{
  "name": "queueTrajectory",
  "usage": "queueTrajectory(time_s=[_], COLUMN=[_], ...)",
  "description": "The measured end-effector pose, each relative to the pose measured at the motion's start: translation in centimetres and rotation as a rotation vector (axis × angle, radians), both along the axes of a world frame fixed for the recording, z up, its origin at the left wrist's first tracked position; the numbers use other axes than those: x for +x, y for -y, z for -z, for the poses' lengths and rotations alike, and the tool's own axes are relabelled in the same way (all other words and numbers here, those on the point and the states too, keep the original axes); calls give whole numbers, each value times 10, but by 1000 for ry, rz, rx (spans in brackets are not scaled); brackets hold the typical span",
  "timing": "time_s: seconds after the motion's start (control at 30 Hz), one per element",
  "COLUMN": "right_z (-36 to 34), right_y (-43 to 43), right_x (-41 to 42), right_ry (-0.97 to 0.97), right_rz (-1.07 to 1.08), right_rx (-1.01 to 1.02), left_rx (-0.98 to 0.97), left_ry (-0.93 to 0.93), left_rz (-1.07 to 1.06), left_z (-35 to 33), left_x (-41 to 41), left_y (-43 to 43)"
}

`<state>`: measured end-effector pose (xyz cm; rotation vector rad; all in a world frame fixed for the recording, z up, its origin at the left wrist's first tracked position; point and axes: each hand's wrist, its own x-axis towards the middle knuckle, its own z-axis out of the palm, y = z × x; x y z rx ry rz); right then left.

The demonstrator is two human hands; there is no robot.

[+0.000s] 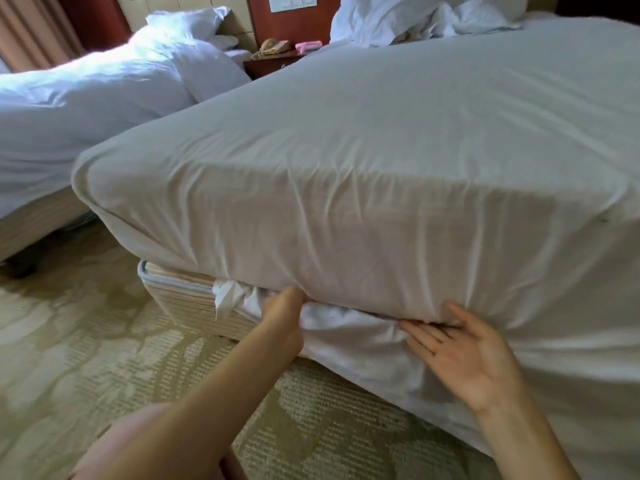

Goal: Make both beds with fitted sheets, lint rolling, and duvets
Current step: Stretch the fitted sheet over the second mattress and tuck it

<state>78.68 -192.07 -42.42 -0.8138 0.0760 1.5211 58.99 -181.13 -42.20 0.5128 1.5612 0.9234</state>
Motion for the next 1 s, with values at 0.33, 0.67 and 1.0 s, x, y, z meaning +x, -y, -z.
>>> queueTrajectory(time_s=[0.33,0.67,1.0], right_z=[7,13,17], right_y=[-17,-17,-18], right_x=[-16,-21,-18], right_ry=[192,198,255], right_rz=[65,90,69], right_rx=[126,99,117], left_rx=[-93,8,43], left_ry=[286,284,456], left_rz=[-119,-262,8], left_z=[24,58,8], left_x=[-57,-73,-52], left_y=[-20,-40,-1])
